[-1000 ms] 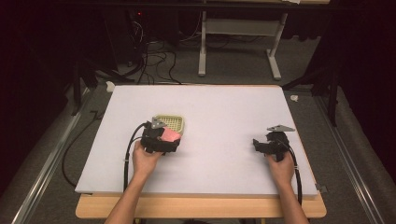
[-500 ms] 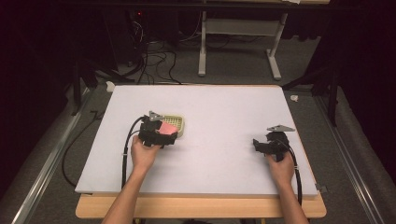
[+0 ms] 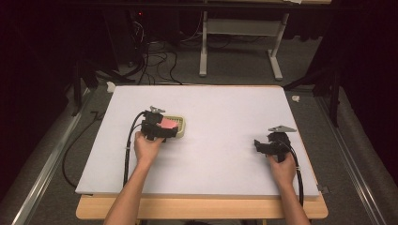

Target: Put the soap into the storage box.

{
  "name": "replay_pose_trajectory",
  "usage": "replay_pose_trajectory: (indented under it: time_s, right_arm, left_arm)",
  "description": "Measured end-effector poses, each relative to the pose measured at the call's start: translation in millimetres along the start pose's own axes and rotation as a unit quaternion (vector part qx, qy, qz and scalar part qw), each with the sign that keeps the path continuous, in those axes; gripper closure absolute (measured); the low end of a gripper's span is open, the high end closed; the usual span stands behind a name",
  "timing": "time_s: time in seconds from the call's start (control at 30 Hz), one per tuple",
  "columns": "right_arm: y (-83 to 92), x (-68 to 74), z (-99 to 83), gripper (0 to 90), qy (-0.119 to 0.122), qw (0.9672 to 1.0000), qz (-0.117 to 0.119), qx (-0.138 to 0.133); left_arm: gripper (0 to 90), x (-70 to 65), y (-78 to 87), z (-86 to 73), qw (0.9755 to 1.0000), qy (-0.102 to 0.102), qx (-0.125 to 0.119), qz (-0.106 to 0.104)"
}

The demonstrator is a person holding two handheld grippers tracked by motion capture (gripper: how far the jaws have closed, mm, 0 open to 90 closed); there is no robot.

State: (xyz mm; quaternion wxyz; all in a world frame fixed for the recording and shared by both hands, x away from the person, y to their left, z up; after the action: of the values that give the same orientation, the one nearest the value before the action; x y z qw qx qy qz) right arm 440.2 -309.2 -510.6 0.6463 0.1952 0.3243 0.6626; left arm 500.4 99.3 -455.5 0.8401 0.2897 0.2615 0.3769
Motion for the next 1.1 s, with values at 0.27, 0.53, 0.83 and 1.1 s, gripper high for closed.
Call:
replay_pose_trajectory:
  time_s: [0.27, 0.53, 0.83, 1.1]
  right_arm:
    - [0.1, 0.1, 0.0, 21.5, 0.0, 1.0, 0.0, 0.0]
    - [0.0, 0.1, 0.0, 21.6, 0.0, 1.0, 0.0, 0.0]
    - [0.1, 0.2, 0.0, 21.6, 0.0, 1.0, 0.0, 0.0]
    - [0.1, 0.2, 0.0, 21.5, 0.0, 1.0, -0.001, 0.0]
  left_arm:
    - [14.0, 5.2, -10.1, 3.0, 0.9998, 0.018, 0.005, 0.005]
    - [14.0, 11.9, -18.2, 1.0, 0.9992, 0.034, 0.014, 0.014]
    - [14.0, 13.8, -25.4, -0.1, 0.999, 0.035, 0.019, 0.02]
    - [13.9, 14.9, -28.4, 0.6, 0.9988, 0.042, 0.015, 0.022]
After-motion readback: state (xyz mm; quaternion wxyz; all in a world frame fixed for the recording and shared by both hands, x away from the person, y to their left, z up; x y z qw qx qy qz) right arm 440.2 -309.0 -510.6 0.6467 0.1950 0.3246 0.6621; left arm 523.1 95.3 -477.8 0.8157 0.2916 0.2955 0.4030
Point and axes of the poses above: each handheld gripper's, and its own axes: y roughly backward along the jaws, z roughly out of its top, x roughly to its left, the point moved 4 cm from there along -y, roughly forward along the jaws, and after that the axes turned 11 degrees about -z, right-handed, at the moved point
